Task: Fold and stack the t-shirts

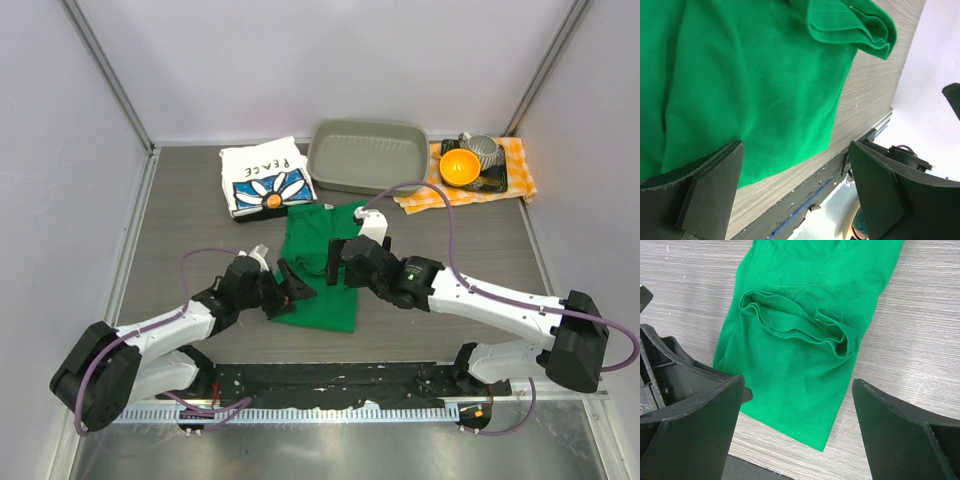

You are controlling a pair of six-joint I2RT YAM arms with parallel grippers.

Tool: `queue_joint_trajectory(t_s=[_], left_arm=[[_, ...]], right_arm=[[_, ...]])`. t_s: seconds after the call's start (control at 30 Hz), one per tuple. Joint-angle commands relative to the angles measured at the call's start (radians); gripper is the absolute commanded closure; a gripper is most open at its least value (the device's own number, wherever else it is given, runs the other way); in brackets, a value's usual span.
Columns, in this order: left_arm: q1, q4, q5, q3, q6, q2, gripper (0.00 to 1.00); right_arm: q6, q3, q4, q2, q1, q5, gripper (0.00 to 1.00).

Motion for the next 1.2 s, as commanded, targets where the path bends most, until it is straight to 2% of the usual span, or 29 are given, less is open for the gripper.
queue_joint_trajectory(t_s=[0.0,0.17,0.37,0.63,0.9,1.17], left_arm=[[-0.007,-0.014,-0.054,-0.023,0.035,0.004,0.1],[-0.007,-0.036,-0.09,-0.051,0.045,-0.005,0.1],[-0.01,-0.044,-0.112,-0.091,0.034,-0.028,0.11],[-0.015,-0.111,-0.139,-0.103,0.031,-0.105,0.11],[-0.013,-0.136,-0.139,-0.102,0.025,-0.137,0.11],[-0.015,-0.136,-0.145,-0.115,0.022,-0.16,0.11]], right_arm=[[-0.003,0.035,0.022,-0.021,-0.005,0.0,0.05],[0.045,0.035,0.115,0.051,-0.008,-0.078,0.05],[0.155,0.047,0.256,0.178,-0.016,-0.242,0.04],[0.226,0.088,0.324,0.312,-0.045,-0.337,0.03],[0.243,0.099,0.371,0.409,-0.079,-0.361,0.04],[0.18,0.157,0.399,0.487,-0.145,-0.304,0.05]])
